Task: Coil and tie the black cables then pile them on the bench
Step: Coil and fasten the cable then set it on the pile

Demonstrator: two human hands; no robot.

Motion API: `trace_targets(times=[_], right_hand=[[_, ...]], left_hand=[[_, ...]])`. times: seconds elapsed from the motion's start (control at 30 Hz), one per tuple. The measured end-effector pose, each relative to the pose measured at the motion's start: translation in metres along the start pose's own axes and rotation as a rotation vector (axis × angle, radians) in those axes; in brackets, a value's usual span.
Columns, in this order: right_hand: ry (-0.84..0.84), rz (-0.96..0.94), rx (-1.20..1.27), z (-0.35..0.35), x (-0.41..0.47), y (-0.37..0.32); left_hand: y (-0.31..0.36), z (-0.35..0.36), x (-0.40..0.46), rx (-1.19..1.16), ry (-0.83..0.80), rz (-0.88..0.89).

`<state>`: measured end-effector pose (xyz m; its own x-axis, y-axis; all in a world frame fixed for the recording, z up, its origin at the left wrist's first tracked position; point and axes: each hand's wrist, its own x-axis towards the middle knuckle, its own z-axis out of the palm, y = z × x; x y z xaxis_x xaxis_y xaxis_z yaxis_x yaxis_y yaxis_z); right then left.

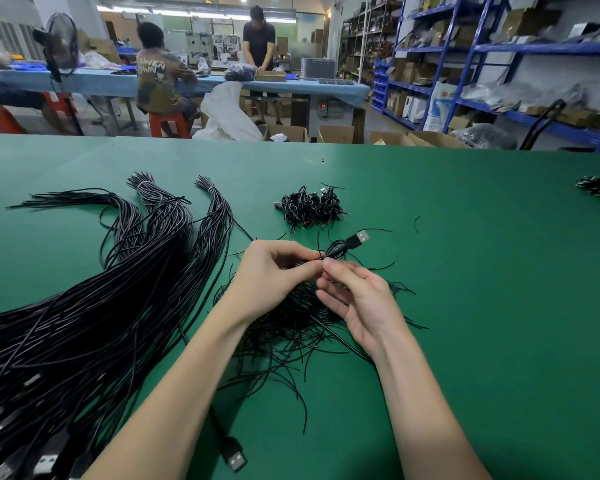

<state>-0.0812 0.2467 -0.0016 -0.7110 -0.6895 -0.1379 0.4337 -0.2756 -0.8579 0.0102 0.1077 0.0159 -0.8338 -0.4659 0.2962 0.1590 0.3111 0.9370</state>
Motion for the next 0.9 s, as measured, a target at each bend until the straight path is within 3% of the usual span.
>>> trace_targets(times=[0.27,0.5,0.7,0.9], right_hand=[[0.004,-0.053,0.029,0.002,-0.001,-0.002],[0.054,-0.159,-0.107,0.002,0.001,0.003],[-0.111,-0.109,-0.058,-0.002,0.0,0.001],[-0.124,0.097,0.263,0.005,0.0,0.002]], left_hand=[[0.004,-0.003,-0.003,-0.127,-0.101,-0.091],[0.004,0.01,-0.002,-0.194,0.047,-0.171],[0.006,0.008,0.0,-0.54,0.08,-0.307],[0.01,0.013,0.002,-0.718,0.078,-0.342]])
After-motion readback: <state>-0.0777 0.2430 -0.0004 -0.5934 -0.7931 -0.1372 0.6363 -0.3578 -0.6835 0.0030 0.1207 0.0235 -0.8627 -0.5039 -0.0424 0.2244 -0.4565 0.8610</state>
